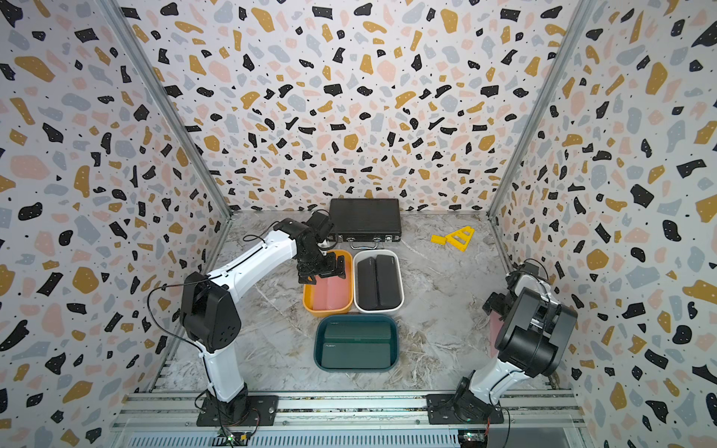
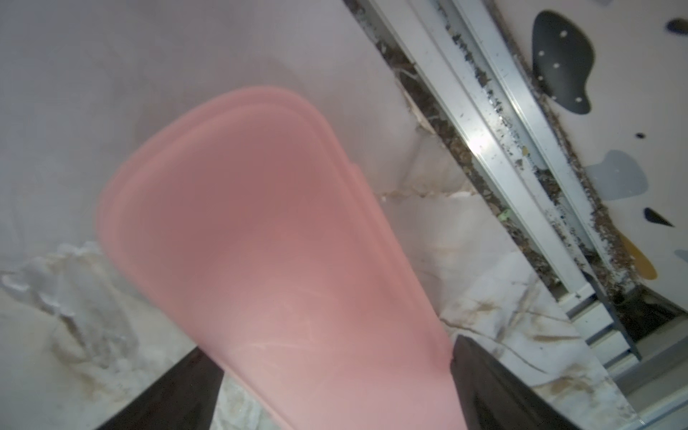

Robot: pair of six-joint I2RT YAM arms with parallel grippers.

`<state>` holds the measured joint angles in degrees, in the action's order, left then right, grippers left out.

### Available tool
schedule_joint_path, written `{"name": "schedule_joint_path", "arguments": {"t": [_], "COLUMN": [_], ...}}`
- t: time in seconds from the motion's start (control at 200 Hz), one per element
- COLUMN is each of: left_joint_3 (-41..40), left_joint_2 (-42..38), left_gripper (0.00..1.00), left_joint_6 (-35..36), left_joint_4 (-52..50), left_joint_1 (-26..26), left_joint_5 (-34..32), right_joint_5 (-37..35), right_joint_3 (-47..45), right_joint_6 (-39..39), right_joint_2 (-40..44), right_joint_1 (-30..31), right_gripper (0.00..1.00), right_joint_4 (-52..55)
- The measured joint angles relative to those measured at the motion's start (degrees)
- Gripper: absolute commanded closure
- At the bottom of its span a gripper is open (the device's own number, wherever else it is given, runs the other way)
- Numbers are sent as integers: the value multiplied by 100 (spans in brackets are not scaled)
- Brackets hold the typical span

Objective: Place the pencil cases by color into the storage box
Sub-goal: Adjust the pencil case at the center of the board.

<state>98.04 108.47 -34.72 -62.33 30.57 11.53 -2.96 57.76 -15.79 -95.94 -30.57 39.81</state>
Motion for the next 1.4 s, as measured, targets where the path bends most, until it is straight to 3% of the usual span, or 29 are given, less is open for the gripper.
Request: {"name": "schedule_joint_path", "arguments": {"t": [0.18,0.405,0.641,1.402], "left_joint_3": [15,15,15,-627], "left_joint_2": [24,66,66,-203], "left_gripper": [0,0,0,0], "left_joint_6": [0,0,0,101], "left_joint_4": [-22,-20,-17,466], "left_joint_1": [0,0,0,-2], "left_joint_5": [0,0,0,125], "right_joint_5": [684,1088,1344,876], "right_joint_3": [24,186,221,413], "right_joint_6": [-9,59,111,365], "right_joint_2": [-190,-280,-280,-479], "right_joint_1": [92,695,780,1331], "right_gripper": [2,2,2,2], "right_joint_4": [-151,-149,-131,162]}}
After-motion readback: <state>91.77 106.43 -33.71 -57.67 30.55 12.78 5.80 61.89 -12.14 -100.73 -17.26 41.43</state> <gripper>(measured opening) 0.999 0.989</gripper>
